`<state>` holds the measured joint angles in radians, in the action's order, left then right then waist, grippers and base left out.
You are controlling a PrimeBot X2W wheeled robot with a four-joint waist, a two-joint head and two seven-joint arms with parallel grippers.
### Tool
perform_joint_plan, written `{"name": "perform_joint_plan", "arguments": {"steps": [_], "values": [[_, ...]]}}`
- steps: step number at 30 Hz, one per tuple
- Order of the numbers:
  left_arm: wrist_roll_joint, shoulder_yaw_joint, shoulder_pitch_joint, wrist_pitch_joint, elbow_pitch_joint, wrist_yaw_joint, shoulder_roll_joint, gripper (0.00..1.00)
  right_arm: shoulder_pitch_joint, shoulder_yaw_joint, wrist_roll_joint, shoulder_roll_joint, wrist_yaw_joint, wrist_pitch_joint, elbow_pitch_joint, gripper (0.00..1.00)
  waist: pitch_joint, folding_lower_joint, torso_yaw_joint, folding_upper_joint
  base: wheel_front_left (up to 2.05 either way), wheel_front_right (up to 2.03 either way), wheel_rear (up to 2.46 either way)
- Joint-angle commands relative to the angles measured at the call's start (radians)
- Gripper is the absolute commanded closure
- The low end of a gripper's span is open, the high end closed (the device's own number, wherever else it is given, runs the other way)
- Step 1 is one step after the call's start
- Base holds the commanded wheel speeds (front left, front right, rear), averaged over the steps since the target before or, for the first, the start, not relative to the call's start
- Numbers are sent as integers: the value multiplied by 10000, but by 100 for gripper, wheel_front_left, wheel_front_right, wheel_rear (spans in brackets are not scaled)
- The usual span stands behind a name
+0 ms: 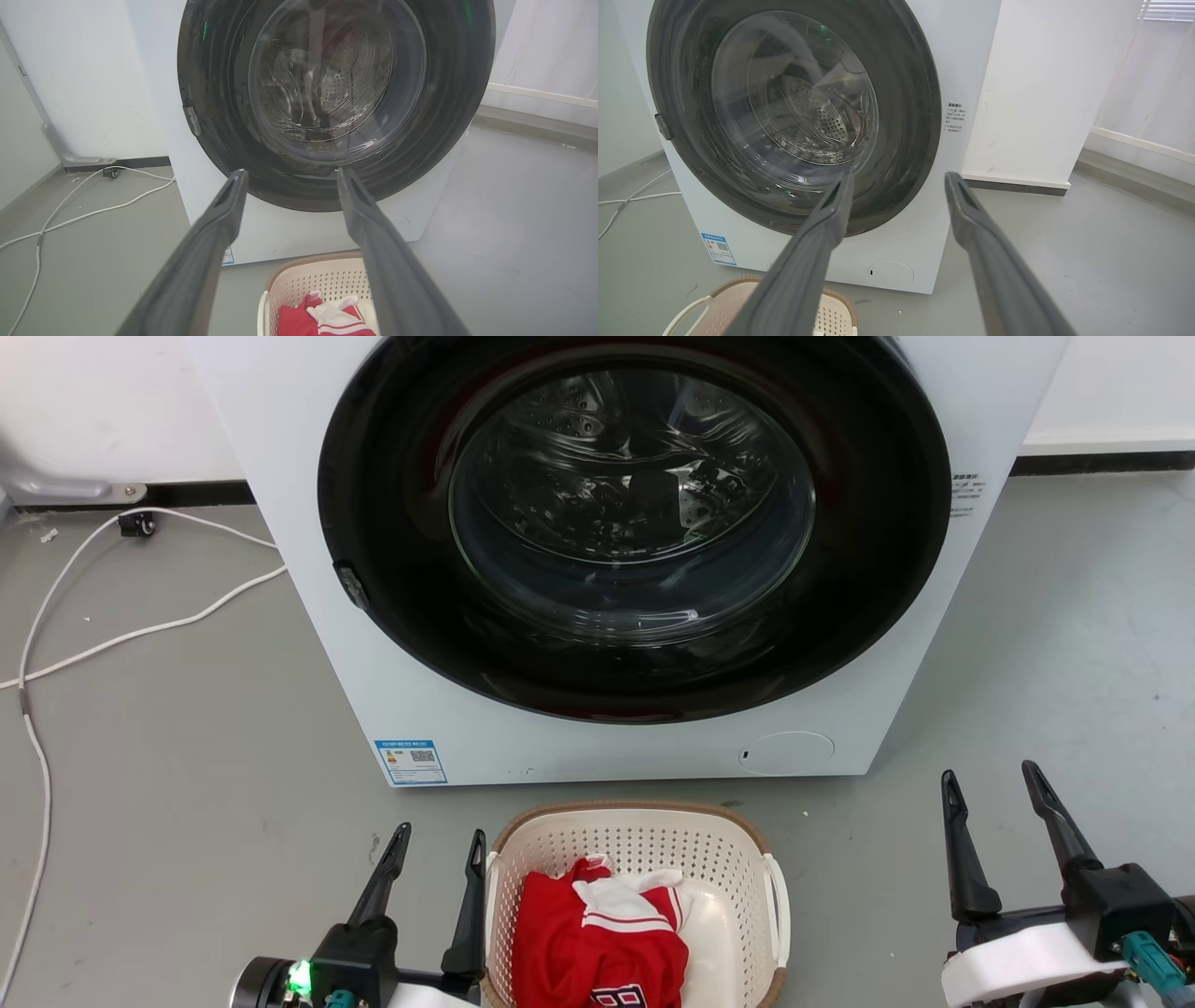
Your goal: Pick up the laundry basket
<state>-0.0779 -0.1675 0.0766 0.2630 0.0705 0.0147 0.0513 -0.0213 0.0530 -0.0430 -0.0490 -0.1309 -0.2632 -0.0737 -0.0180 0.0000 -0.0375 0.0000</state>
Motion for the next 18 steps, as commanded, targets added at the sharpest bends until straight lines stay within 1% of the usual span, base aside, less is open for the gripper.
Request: {"name": "perform_joint_plan", "arguments": {"steps": [1,3,6,9,12,18], "values": [[10,-5,31,28,25,-28,-9,0,51,-7,51,-23,3,-24,-31,0,-30,0,3,0,0,0,0],[78,-11,79,28,185,-5,-9,0,84,-4,62,-23,3,-24,-53,0,-77,0,2,0,0,0,0],[173,22,-54,28,383,-85,-8,0,171,43,-105,-23,3,-24,-161,0,-252,0,22,0,0,0,0],[219,61,-270,26,669,-151,-8,0,335,56,-237,-21,3,-24,-269,0,-612,0,29,0,0,0,0],[341,115,-609,28,973,-95,31,0,643,-29,-410,-20,3,-24,-389,0,-1201,0,-9,0,0,0,0],[539,113,-1818,26,1866,192,267,0,1608,-90,-660,-18,3,-24,-1007,0,-2583,0,53,0,0,0,0]]}}
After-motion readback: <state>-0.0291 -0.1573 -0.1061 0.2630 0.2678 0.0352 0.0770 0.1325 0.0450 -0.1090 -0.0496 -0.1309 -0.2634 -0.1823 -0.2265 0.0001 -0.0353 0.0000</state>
